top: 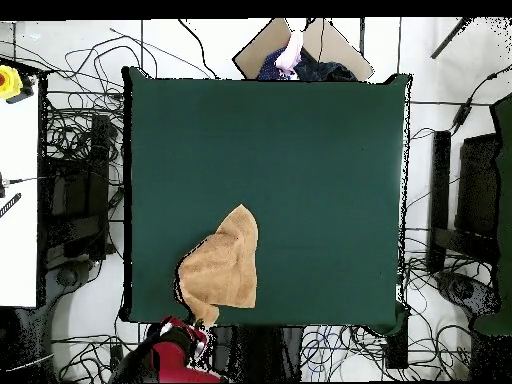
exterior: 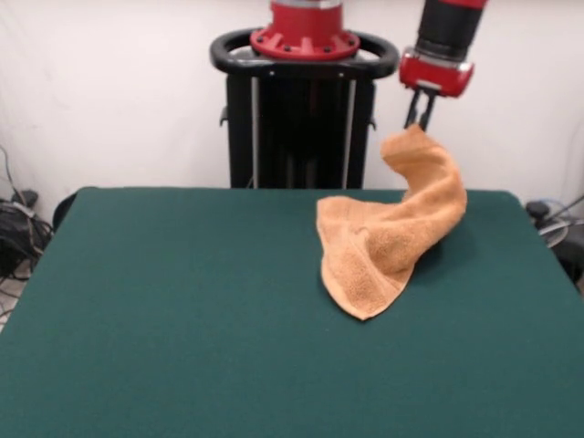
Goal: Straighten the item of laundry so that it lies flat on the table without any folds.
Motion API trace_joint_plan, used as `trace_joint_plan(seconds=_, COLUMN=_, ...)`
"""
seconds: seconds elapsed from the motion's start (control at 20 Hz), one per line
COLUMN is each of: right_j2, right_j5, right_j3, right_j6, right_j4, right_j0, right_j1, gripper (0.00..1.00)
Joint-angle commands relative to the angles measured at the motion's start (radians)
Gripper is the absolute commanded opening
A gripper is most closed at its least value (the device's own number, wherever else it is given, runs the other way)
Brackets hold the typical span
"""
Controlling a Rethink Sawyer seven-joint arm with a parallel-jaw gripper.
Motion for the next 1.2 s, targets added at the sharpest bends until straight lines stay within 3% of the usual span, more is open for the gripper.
trace_joint_plan(seconds=0.05, right_j2=0.131, right_j5=-0.16, right_j3=0.077, right_j6=0.367, right_j4=-0.047, right_j0=-0.083, right_j1=0.139, gripper=0.0)
trace_joint_plan(seconds=0.55, right_j2=0.209, right_j5=-0.295, right_j3=0.17, right_j6=0.55, right_j4=-0.078, right_j0=-0.089, right_j1=0.247, gripper=0.0)
trace_joint_plan(seconds=0.85, right_j2=0.303, right_j5=-0.355, right_j3=0.154, right_j6=0.699, right_j4=-0.086, right_j0=-0.077, right_j1=0.351, gripper=0.0)
trace_joint_plan(seconds=1.2, right_j2=0.346, right_j5=-0.37, right_j3=0.129, right_j6=0.807, right_j4=-0.072, right_j0=-0.034, right_j1=0.384, gripper=0.0)
